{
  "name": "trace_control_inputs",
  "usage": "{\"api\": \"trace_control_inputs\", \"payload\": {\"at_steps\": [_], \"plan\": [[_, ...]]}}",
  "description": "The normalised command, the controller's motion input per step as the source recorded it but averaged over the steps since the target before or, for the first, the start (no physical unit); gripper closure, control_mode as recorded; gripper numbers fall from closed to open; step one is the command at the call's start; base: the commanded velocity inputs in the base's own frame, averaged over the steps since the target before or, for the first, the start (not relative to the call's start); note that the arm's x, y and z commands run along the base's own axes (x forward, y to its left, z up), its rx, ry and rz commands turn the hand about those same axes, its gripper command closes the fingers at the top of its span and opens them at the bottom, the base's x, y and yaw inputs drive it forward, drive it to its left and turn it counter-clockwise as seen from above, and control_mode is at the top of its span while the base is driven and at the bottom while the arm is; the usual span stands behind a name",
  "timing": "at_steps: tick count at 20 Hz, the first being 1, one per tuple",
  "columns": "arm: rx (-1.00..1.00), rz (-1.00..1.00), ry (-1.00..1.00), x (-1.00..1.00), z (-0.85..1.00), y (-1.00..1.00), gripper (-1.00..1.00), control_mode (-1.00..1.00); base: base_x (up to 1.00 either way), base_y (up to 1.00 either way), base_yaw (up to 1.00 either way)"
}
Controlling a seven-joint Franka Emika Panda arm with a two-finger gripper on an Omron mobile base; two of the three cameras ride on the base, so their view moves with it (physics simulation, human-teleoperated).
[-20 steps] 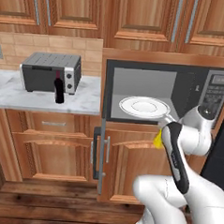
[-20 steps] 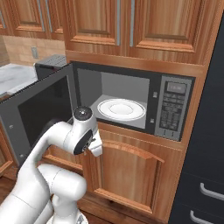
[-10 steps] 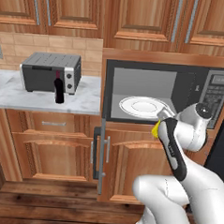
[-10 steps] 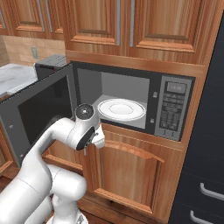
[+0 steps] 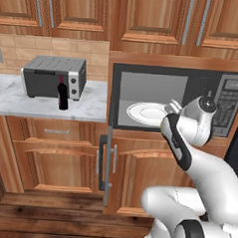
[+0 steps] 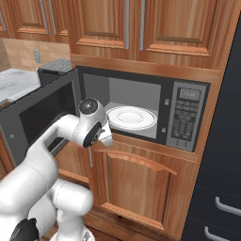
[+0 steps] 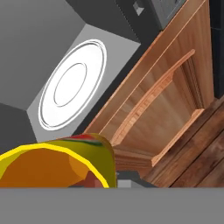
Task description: Place the microwavable item in the microwave. Then, close the microwave door and press the start button.
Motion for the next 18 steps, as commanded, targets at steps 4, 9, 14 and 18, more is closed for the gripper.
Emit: {"api": "trace_control_inputs", "payload": {"at_steps": [4, 9, 14, 18], "plan": [[0.0, -0.03, 0.0, 0.22, 0.1, -0.06, 1.0, -1.0, 0.0, 0.0, 0.0], [0.01, 0.0, 0.0, 0.05, 0.0, -0.13, 1.0, -1.0, 0.0, 0.0, 0.0], [0.02, 0.0, 0.0, 0.34, 0.0, -0.11, 1.0, -1.0, 0.0, 0.0, 0.0], [0.0, 0.0, -0.02, 0.35, 0.0, 0.0, 1.0, -1.0, 0.0, 0.0, 0.0]]}}
